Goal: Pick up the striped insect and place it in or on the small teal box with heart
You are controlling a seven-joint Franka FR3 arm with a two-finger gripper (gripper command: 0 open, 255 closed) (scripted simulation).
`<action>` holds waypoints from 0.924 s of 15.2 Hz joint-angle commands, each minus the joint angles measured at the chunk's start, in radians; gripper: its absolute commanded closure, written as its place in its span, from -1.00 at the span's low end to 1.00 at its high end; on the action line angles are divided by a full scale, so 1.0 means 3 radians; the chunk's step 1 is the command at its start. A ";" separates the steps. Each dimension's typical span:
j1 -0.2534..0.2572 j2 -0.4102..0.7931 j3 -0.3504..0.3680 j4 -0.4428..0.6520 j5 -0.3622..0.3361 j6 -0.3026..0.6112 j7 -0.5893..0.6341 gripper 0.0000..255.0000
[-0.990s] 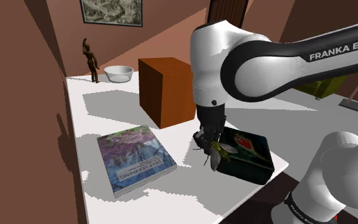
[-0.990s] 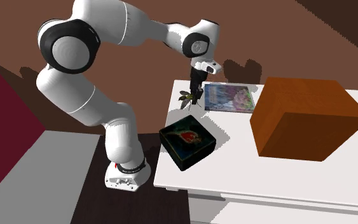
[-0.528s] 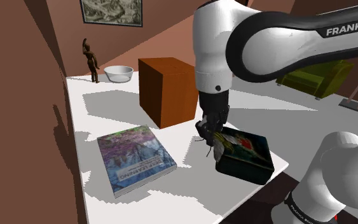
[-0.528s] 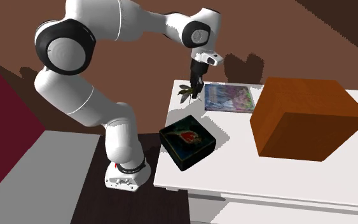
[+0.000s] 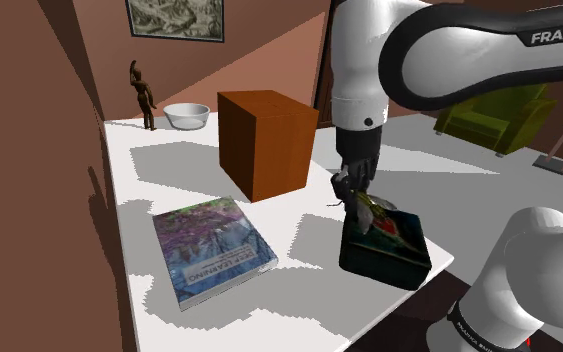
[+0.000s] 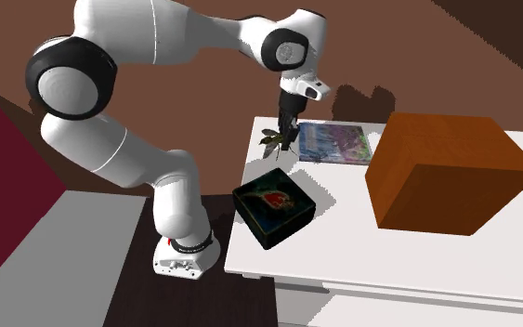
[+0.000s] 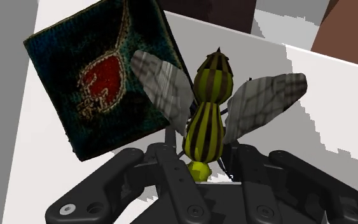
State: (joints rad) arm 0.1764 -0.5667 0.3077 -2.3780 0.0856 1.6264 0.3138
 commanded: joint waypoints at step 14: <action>-0.0237 -0.0641 -0.0653 -0.0807 -0.0444 0.0191 -0.0734 1.00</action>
State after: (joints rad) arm 0.1054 -0.7564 0.1124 -2.6038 -0.0469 1.6691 0.0937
